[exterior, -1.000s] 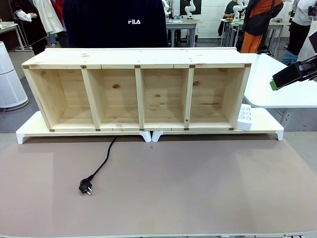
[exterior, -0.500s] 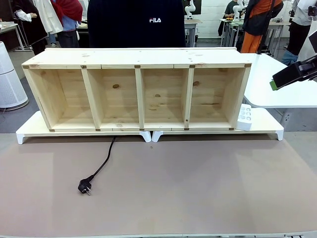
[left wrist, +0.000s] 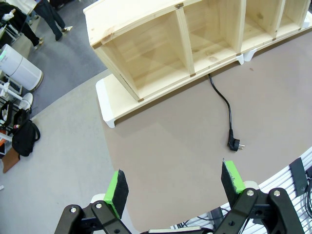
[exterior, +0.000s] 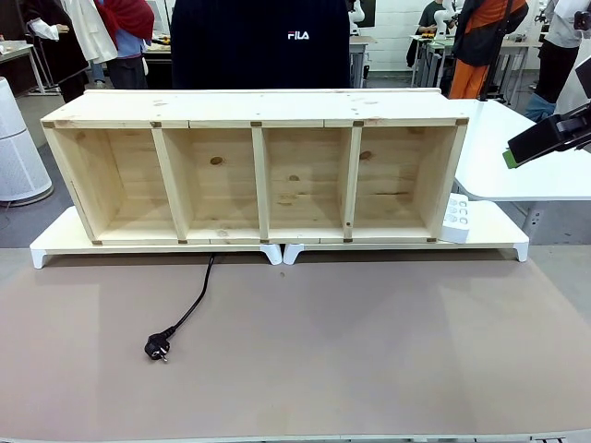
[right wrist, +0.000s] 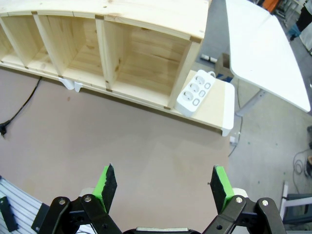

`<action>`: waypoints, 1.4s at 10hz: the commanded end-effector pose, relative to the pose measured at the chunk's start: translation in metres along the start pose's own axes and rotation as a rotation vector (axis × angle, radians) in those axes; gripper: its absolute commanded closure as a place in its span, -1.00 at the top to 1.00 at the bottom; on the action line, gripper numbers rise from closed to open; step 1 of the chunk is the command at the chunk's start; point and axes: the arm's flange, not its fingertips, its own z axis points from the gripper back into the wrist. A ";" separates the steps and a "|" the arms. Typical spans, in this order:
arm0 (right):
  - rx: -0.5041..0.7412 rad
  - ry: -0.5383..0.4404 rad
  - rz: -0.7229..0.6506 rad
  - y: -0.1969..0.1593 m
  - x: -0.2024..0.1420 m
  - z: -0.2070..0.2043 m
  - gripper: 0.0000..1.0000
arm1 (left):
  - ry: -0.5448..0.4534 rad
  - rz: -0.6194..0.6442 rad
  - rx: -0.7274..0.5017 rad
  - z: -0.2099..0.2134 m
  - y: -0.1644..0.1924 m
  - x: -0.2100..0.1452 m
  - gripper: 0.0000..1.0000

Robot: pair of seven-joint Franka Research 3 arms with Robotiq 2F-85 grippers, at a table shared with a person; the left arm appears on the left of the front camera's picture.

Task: Perform cable management.
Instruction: When the cord part of the Power Cable appears at the lower middle area of the table and stops, grasp the cord part of the Power Cable.

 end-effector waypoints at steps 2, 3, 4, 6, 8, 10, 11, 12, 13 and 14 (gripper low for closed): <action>0.016 0.026 0.045 0.016 0.007 -0.007 1.00 | 0.002 -0.005 -0.002 0.000 -0.001 0.000 1.00; 0.003 0.045 0.052 0.032 0.015 -0.013 1.00 | 0.002 -0.005 -0.002 0.000 -0.001 0.000 1.00; 0.002 0.060 0.062 0.050 0.023 -0.018 1.00 | 0.002 -0.005 -0.002 0.000 -0.001 0.000 1.00; 0.019 0.090 0.111 0.084 0.038 -0.031 1.00 | 0.002 -0.005 -0.002 0.000 -0.001 0.000 1.00; 0.027 0.140 0.151 0.126 0.054 -0.047 1.00 | 0.002 -0.005 -0.002 0.000 -0.001 0.000 1.00; 0.021 0.179 0.156 0.170 0.072 -0.059 1.00 | 0.002 -0.005 -0.002 0.000 -0.001 0.000 1.00; 0.021 0.199 0.160 0.192 0.079 -0.067 1.00 | 0.002 -0.005 -0.002 0.000 -0.001 0.000 1.00; 0.025 0.204 0.132 0.216 0.086 -0.076 1.00 | 0.002 -0.005 -0.002 0.000 -0.001 0.000 1.00; 0.034 0.214 0.090 0.243 0.092 -0.087 1.00 | 0.002 -0.005 -0.002 0.000 -0.001 0.000 1.00; 0.033 0.228 0.057 0.259 0.095 -0.095 1.00 | 0.002 -0.005 -0.002 0.000 -0.001 0.000 1.00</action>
